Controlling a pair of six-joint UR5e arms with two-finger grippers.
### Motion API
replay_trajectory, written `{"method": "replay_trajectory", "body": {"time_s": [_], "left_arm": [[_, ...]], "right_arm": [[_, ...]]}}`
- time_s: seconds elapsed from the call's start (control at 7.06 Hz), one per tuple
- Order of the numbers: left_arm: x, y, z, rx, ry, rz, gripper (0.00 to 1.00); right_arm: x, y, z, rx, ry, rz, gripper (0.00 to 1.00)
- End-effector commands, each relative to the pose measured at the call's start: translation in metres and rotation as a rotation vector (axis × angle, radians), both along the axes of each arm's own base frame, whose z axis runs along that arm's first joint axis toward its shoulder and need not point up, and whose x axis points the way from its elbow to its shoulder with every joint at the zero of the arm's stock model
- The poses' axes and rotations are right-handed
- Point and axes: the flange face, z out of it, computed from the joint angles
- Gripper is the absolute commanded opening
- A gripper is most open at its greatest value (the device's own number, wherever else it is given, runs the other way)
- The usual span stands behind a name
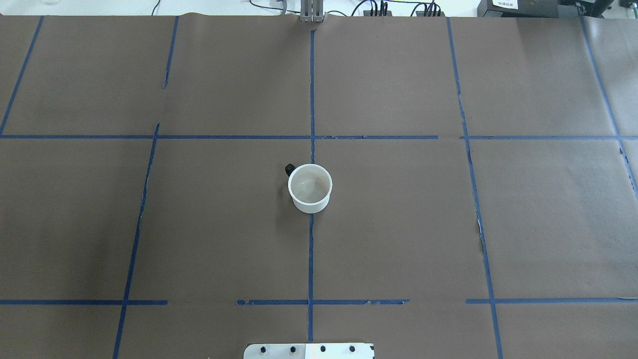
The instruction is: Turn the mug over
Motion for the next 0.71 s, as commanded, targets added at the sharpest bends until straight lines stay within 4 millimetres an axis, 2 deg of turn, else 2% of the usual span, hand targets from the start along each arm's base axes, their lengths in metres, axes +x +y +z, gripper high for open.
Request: {"method": "replay_trajectory", "body": {"time_s": [0.0,0.57], "left_arm": [[-0.0013,-0.0002,-0.0003,0.001,0.0,-0.003,1.0],[-0.0075,-0.0002,-0.0011,0.003,0.0,-0.015,1.0]], "right_arm": [[0.0,0.0,0.0001,0.0,0.0,0.0,1.0],[0.0,0.0,0.0001,0.0,0.0,0.0,1.0]]}}
